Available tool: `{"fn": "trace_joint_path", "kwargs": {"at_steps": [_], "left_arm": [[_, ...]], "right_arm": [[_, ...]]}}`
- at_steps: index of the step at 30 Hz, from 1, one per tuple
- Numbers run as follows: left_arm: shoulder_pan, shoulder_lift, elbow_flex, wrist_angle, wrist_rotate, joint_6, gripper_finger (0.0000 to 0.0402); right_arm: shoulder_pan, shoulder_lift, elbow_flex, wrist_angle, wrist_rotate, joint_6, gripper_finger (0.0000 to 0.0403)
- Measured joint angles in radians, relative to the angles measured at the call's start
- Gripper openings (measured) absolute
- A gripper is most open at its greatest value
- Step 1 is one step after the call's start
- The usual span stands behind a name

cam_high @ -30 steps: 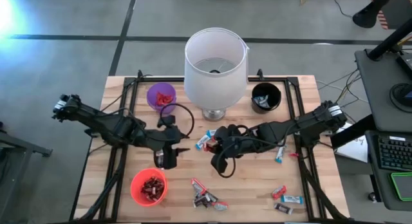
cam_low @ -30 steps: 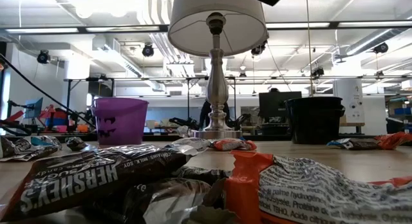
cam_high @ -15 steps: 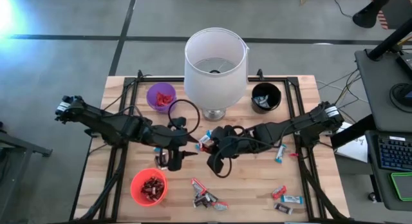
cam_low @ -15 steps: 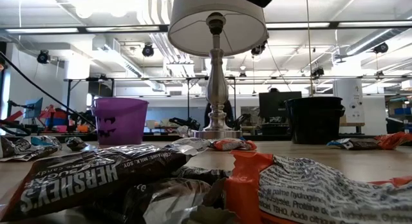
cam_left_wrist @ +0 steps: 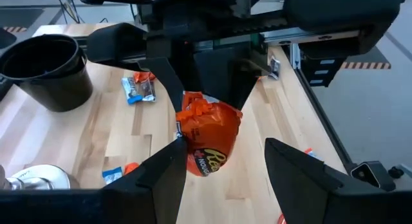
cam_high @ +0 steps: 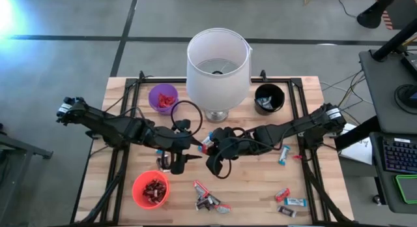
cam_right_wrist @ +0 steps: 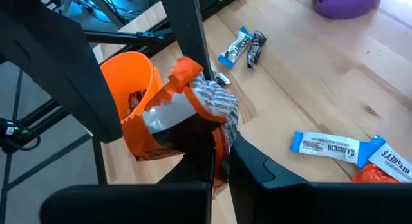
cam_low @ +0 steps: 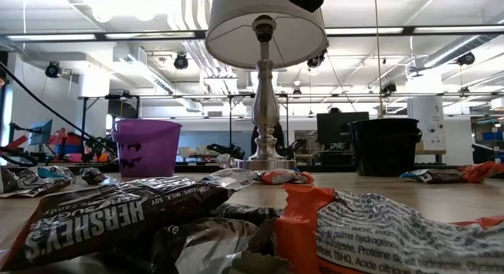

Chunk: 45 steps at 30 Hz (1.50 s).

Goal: Sort candy
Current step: Put the black chocolate into the orange bucket

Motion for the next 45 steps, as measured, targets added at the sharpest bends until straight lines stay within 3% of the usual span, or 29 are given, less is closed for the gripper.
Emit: {"fn": "trace_joint_path", "kwargs": {"at_steps": [11,25,30,34,45], "left_arm": [[0.026,0.001,0.0,-0.07,-0.008,-0.001,0.0191],[0.035,0.001,0.0,-0.019,-0.007,-0.001,0.0191],[0.035,0.002,0.0,0.003,0.038,-0.002,0.0188],[0.035,0.002,0.0,0.01,0.053,-0.001,0.0155],[0.035,0.002,0.0,0.008,0.053,-0.002,0.0013]], "right_arm": [[0.003,0.0,0.0,0.027,-0.049,0.0,0.0015],[0.006,-0.002,0.0,0.028,-0.052,-0.011,0.0015],[0.005,-0.002,0.0,0.025,-0.053,-0.011,0.0015],[0.005,-0.002,0.0,0.025,-0.053,-0.011,0.0015],[0.005,0.0,0.0,0.025,-0.053,-0.008,0.0015]]}}
